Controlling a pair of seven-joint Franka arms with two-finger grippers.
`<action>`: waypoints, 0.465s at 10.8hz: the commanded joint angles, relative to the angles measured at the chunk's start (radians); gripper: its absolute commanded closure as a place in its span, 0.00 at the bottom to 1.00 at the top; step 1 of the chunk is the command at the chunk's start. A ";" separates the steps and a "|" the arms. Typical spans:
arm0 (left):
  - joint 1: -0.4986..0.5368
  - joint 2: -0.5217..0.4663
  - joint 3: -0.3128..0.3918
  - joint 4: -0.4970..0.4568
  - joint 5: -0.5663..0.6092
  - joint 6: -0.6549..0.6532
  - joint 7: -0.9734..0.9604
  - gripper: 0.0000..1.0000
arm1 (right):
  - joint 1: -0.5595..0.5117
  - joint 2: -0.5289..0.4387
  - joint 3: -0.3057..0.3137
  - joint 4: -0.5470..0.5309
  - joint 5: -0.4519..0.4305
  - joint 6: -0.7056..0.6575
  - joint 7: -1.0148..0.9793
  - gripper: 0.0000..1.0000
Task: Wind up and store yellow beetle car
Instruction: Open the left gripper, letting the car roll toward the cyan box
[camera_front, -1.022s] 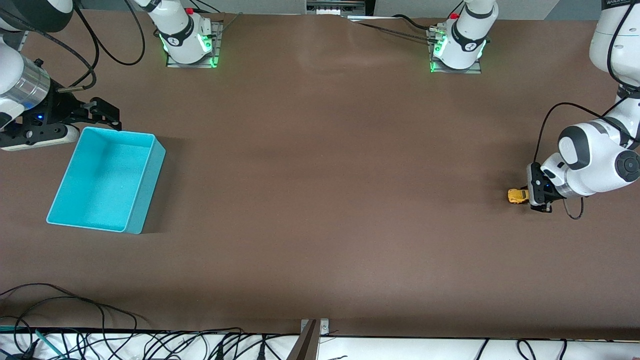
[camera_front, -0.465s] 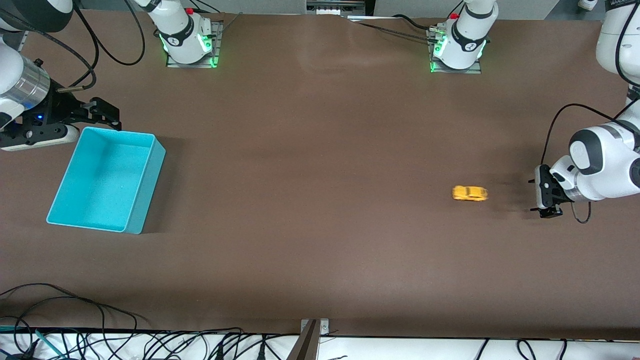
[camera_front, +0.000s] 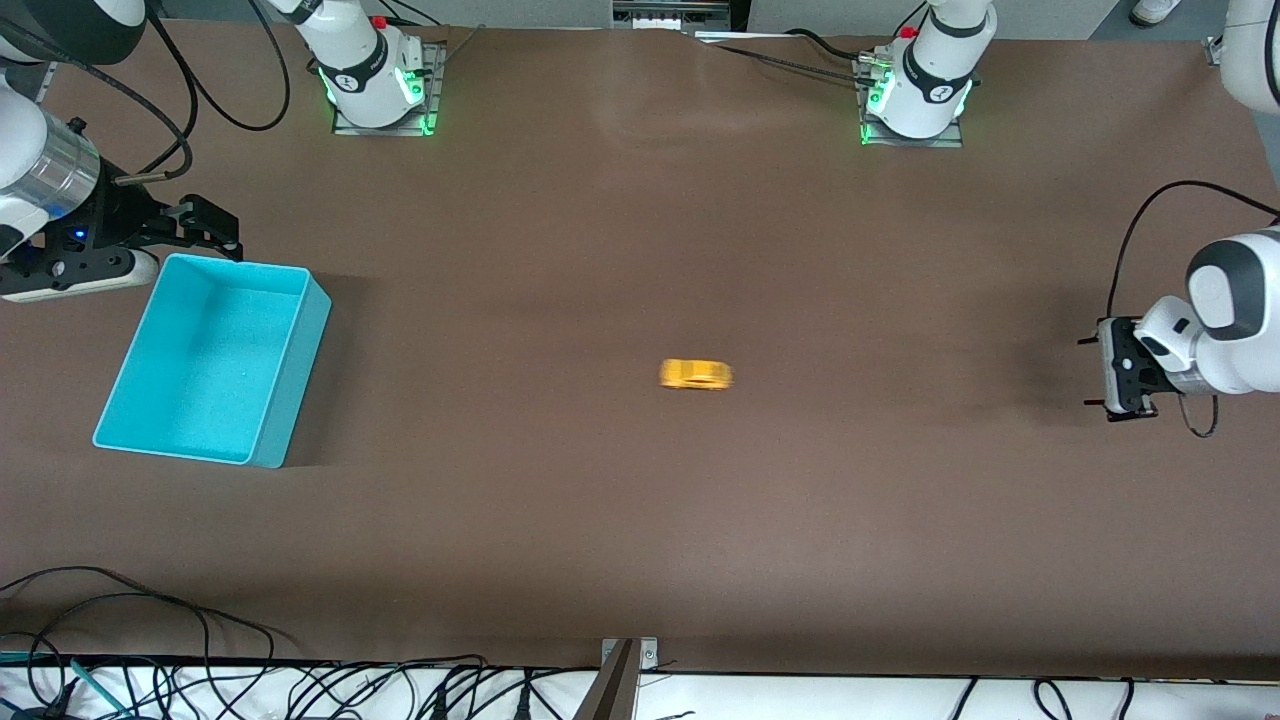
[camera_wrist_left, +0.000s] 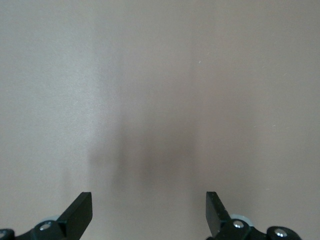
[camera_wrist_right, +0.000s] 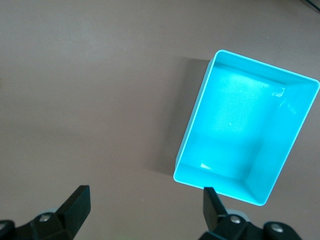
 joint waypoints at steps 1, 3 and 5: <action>-0.014 -0.003 -0.011 0.085 0.024 -0.132 -0.078 0.00 | -0.001 -0.002 -0.002 0.005 -0.003 -0.013 -0.018 0.00; -0.032 -0.003 -0.011 0.119 0.024 -0.182 -0.103 0.00 | -0.001 -0.002 -0.002 0.005 -0.003 -0.013 -0.018 0.00; -0.040 -0.003 -0.011 0.139 0.026 -0.214 -0.123 0.00 | -0.001 -0.002 -0.002 0.005 -0.003 -0.011 -0.017 0.00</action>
